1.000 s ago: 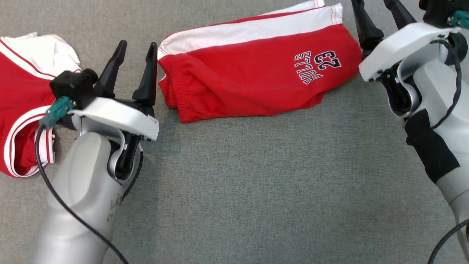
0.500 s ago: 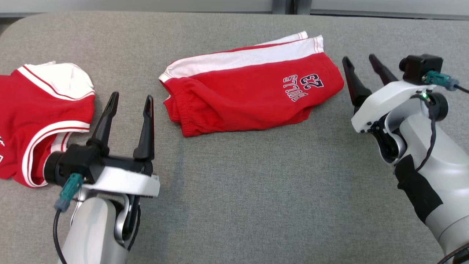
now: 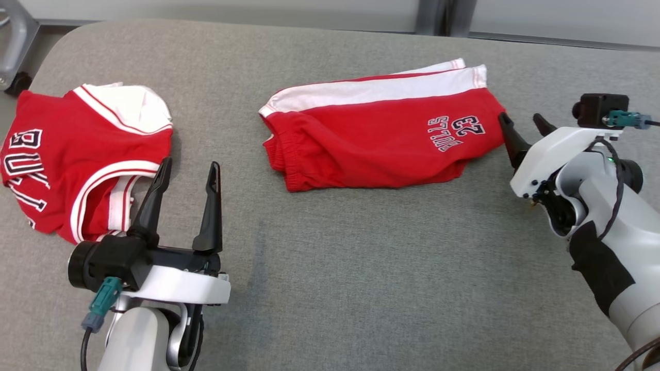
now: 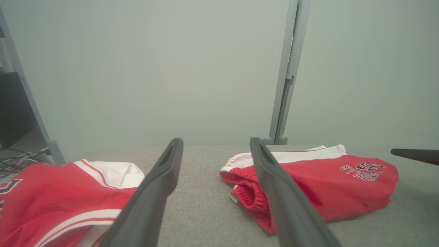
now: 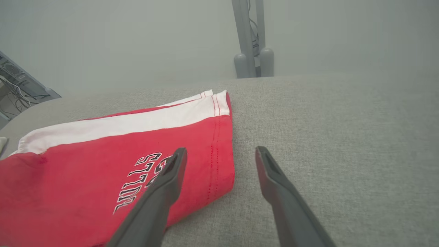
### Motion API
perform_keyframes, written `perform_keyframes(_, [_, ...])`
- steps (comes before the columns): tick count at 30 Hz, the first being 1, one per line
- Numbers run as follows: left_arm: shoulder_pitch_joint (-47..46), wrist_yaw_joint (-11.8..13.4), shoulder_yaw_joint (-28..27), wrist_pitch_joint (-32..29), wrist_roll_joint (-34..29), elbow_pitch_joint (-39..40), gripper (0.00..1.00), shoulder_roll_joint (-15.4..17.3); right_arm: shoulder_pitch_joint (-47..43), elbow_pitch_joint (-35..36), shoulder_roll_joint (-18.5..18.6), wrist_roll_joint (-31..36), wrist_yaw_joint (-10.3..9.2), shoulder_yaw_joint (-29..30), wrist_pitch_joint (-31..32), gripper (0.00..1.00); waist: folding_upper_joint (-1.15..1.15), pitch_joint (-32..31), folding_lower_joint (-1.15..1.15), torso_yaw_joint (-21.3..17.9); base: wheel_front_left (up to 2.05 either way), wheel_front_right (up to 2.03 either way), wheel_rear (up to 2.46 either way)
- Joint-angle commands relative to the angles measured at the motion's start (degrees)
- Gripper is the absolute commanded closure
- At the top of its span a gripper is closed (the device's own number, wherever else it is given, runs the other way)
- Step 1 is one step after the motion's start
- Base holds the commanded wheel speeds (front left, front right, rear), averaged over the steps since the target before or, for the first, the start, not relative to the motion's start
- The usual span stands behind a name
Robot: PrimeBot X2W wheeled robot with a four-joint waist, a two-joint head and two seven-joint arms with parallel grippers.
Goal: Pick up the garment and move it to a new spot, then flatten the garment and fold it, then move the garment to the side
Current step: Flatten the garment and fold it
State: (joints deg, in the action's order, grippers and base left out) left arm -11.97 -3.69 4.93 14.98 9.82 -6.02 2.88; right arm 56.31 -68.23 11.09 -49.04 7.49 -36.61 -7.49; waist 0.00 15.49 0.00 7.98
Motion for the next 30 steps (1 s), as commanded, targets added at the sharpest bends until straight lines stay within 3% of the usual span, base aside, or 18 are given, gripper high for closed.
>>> perform_keyframes(1, [-0.4,0.4,0.5,0.2,0.3,0.4,0.0,0.1,0.9,-0.7,0.3,-0.5,0.01,-0.1,0.5,0.0,0.0,0.8,0.0,0.8,0.0,0.0,0.0])
perform_keyframes(22, [-2.0,2.5,3.5,0.2,2.0,0.9,0.0,0.1,2.4,-5.7,0.2,-1.1,0.01,-0.6,11.0,0.0,0.0,3.1,0.0,4.4,0.0,0.0,0.0])
perform_keyframes(23, [-2.0,2.4,3.7,0.2,2.0,0.8,0.0,0.1,2.3,-5.8,0.0,-1.2,0.01,-0.6,11.6,0.09,0.0,3.1,0.0,4.4,0.0,0.0,0.0])
perform_keyframes(24, [-2.1,2.4,3.8,0.2,2.1,0.7,0.0,0.1,2.2,-5.8,-0.2,-1.4,0.01,-0.4,11.9,0.75,0.0,3.1,0.0,4.5,0.0,0.0,0.0])
perform_keyframes(25, [-2.2,2.4,3.9,0.2,2.2,0.7,0.0,0.1,2.2,-5.8,-0.2,-1.6,0.01,-0.3,11.9,1.0,0.0,3.1,0.0,4.6,0.0,0.0,0.0])
perform_keyframes(30, [-2.0,2.5,4.0,0.2,2.3,0.0,0.0,0.1,2.3,-5.7,0.0,-1.5,0.0,-0.3,9.3,1.0,0.0,2.7,0.0,4.8,0.0,0.0,0.0])
